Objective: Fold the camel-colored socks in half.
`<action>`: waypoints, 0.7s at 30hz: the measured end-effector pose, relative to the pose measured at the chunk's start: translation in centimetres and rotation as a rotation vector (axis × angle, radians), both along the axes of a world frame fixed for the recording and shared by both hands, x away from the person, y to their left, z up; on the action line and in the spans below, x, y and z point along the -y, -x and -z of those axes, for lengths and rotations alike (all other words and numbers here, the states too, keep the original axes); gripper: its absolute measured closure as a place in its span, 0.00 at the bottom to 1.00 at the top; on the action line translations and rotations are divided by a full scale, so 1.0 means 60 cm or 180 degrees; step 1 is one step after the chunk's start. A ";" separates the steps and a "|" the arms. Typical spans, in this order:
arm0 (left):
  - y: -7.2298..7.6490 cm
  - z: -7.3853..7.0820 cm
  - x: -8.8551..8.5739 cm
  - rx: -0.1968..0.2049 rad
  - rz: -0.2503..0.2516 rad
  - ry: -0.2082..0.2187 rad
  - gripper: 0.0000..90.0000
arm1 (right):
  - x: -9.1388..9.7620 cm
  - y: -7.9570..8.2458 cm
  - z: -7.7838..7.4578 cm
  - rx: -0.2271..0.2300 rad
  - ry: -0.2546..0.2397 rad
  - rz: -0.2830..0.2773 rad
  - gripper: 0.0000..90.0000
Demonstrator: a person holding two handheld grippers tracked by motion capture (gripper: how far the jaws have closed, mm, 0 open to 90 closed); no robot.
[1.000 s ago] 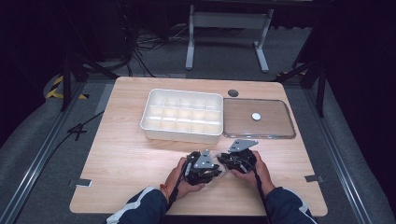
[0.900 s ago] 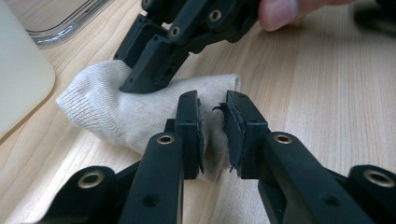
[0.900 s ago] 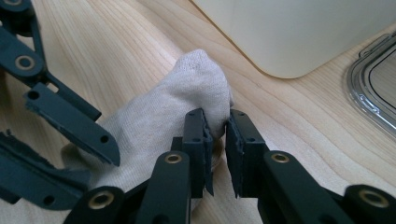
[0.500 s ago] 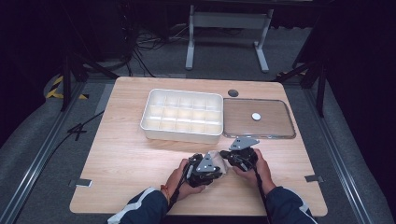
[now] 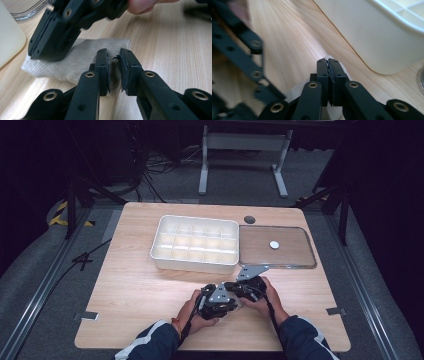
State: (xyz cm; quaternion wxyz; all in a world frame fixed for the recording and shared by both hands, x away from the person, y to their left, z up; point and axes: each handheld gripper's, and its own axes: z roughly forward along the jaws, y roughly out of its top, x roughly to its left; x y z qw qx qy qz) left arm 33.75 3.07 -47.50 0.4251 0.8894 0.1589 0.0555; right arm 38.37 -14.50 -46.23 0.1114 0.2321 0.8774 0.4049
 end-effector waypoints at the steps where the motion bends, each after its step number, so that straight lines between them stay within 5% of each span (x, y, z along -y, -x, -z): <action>1: 0.000 0.000 0.000 -0.0005 -0.0002 0.0004 0.86 | 0.000 -0.003 0.002 0.0017 0.0040 0.0049 0.98; 11: 0.001 0.000 0.000 -0.0005 -0.0014 -0.0001 0.86 | 0.009 -0.022 0.011 0.0064 0.0202 0.0330 0.98; 16: -0.001 0.000 0.000 -0.0024 -0.0010 0.0005 0.86 | 0.039 -0.023 -0.005 -0.0008 -0.0017 0.0414 0.97; 21: -0.001 0.000 0.001 -0.0015 0.0002 0.0001 0.86 | 0.042 0.002 -0.034 0.0070 -0.0245 0.0158 0.95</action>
